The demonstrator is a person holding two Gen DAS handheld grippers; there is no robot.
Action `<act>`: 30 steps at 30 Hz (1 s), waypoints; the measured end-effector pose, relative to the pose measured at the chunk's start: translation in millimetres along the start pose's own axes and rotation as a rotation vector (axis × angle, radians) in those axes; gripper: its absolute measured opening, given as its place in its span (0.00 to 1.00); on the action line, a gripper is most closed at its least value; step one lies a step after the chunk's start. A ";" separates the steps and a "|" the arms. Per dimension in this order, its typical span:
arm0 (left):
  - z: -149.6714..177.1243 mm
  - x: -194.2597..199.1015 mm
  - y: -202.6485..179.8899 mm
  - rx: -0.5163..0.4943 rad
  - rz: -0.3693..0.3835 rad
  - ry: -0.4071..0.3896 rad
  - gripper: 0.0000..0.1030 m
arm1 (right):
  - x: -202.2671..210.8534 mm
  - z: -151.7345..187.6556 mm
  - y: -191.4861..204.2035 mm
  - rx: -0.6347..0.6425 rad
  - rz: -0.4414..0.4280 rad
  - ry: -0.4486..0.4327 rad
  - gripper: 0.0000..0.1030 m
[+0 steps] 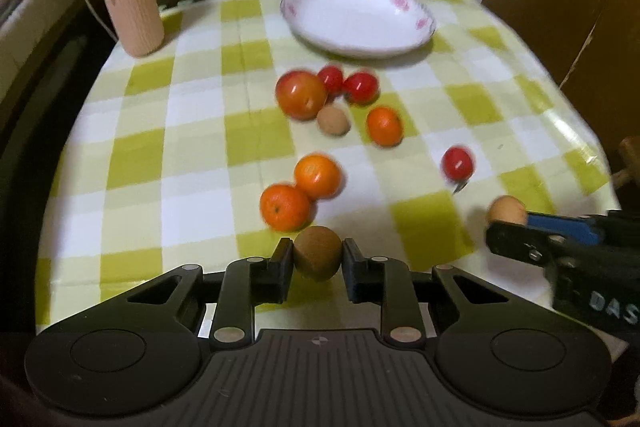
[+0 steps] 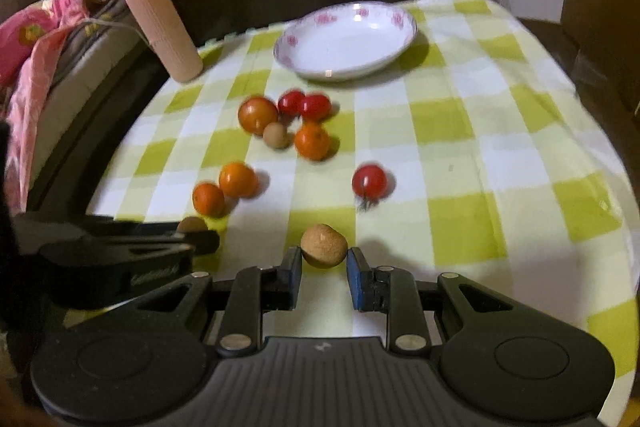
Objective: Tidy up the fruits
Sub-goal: 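Carry both brown fruits over the white bowl and open both tools to drop them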
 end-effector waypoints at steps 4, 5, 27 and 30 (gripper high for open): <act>-24.9 3.0 -8.1 -0.005 0.029 -0.041 0.32 | 1.5 -25.2 -4.9 -0.011 -0.006 -0.039 0.23; -31.6 2.0 -9.5 -0.004 0.035 -0.048 0.32 | 0.4 -32.2 -5.1 -0.006 0.000 -0.049 0.23; -164.6 -77.3 -15.0 0.035 0.095 -0.094 0.32 | -92.7 -171.8 -48.4 0.026 -0.006 -0.088 0.23; -168.4 -89.0 -15.2 0.026 0.087 -0.083 0.32 | -108.1 -177.9 -54.6 0.032 -0.016 -0.069 0.23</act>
Point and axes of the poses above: each gripper's, at about its wrist camera, not at the fingertips, and x roughly against the way its jaws point, y to its left, z to its underside, the point moved 7 cm from there along -x, roughly the way its jaws point, and after that the axes turned 5 degrees about x, right-handed, at the moved point
